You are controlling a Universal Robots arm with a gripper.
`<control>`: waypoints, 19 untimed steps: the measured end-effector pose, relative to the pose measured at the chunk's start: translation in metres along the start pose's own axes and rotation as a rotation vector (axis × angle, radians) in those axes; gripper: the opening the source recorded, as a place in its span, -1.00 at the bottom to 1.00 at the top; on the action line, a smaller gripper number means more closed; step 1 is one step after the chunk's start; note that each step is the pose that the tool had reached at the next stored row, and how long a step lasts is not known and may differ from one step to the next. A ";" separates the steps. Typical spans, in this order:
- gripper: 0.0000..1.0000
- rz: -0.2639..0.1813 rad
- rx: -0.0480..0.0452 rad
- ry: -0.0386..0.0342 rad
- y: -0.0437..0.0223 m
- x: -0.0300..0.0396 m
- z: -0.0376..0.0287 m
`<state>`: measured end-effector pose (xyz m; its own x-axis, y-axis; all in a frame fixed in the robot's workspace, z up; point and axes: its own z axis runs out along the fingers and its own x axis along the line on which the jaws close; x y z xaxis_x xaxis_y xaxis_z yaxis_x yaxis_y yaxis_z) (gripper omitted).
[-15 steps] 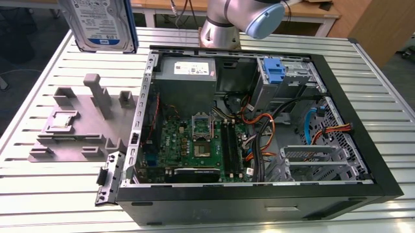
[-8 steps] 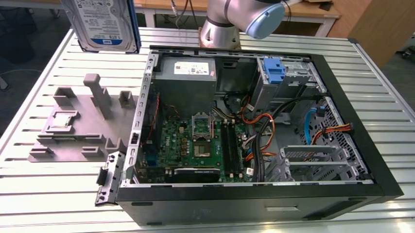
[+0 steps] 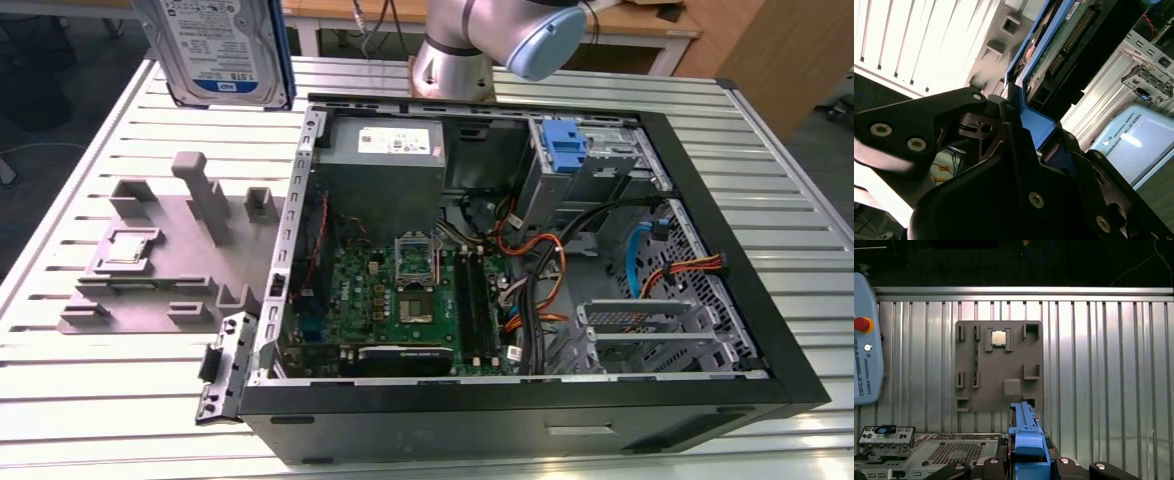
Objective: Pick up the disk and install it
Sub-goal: 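Pick up the disk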
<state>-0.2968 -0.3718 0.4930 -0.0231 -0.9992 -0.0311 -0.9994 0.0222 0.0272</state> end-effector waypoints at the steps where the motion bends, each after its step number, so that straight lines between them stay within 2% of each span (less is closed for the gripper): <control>1: -0.26 0.000 -0.0001 0.0001 -0.0006 0.0000 -0.0001; 19: -0.26 0.000 0.0000 0.0000 -0.0123 -0.0003 -0.0003</control>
<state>-0.2845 -0.3718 0.4930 -0.0231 -0.9992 -0.0311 -0.9994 0.0222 0.0271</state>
